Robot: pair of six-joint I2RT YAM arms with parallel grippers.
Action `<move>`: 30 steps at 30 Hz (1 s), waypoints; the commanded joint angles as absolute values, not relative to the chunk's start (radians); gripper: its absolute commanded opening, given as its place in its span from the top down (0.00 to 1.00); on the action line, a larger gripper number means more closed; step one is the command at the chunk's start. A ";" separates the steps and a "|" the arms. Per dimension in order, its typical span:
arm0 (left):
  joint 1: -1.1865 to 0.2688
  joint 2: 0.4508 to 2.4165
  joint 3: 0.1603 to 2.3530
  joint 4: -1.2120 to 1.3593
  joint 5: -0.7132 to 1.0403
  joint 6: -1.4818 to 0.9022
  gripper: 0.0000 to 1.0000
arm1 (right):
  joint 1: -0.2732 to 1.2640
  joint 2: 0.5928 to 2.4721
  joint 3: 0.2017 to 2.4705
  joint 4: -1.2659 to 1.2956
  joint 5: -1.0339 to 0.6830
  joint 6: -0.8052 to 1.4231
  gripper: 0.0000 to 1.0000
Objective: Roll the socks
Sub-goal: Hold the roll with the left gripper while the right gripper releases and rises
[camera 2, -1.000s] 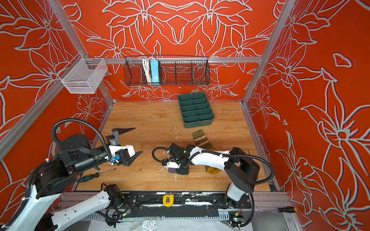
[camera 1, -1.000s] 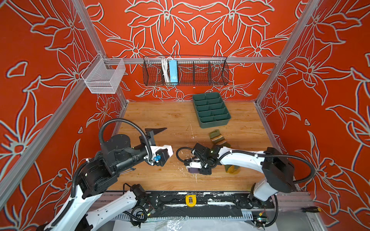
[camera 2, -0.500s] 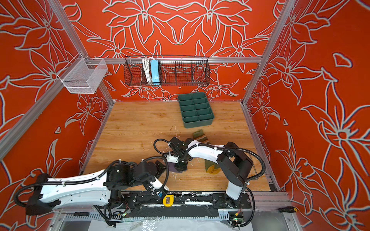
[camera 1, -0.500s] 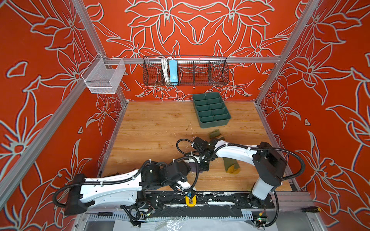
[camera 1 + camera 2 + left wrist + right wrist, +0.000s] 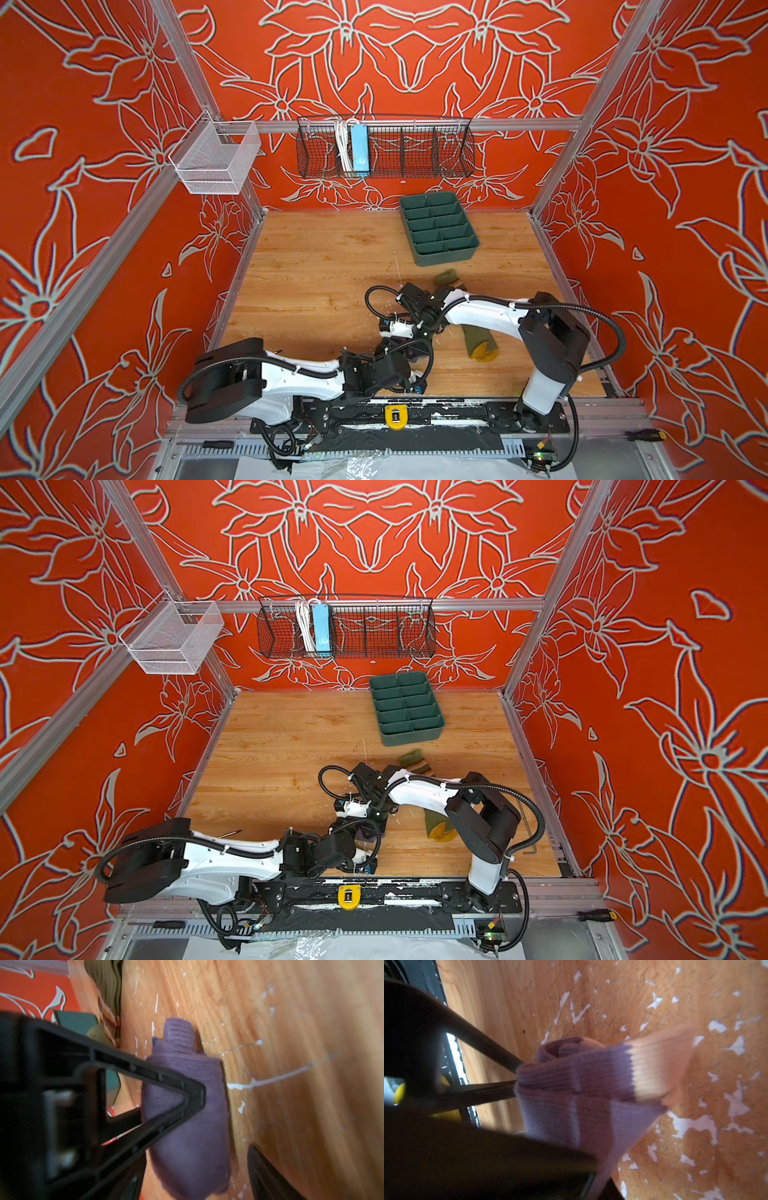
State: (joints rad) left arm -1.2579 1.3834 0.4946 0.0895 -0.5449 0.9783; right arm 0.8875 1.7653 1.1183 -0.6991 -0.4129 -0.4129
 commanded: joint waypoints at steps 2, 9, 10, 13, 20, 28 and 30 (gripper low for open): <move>-1.226 1.437 0.505 0.230 -0.614 0.943 0.32 | 0.902 1.775 1.091 -0.755 -0.493 -0.442 1.00; -1.221 1.505 0.509 0.313 -0.616 0.944 0.57 | 0.903 1.792 1.104 -0.778 -0.536 -0.443 1.00; -1.221 1.517 0.511 0.322 -0.622 0.946 0.59 | 0.902 1.795 1.109 -0.781 -0.538 -0.443 1.00; -1.221 1.535 0.526 0.287 -0.620 0.927 0.74 | 0.902 1.796 1.113 -0.786 -0.536 -0.442 1.00; -1.214 1.492 0.603 -0.017 -0.483 0.799 1.00 | 0.882 1.681 1.066 -0.731 -0.309 -0.429 0.65; -1.157 1.532 0.659 -0.212 -0.316 0.679 1.00 | 0.760 1.333 0.902 -0.566 -0.025 -0.464 0.13; -1.154 1.555 0.667 -0.225 -0.317 0.674 1.00 | 0.722 1.240 0.870 -0.503 0.053 -0.456 0.09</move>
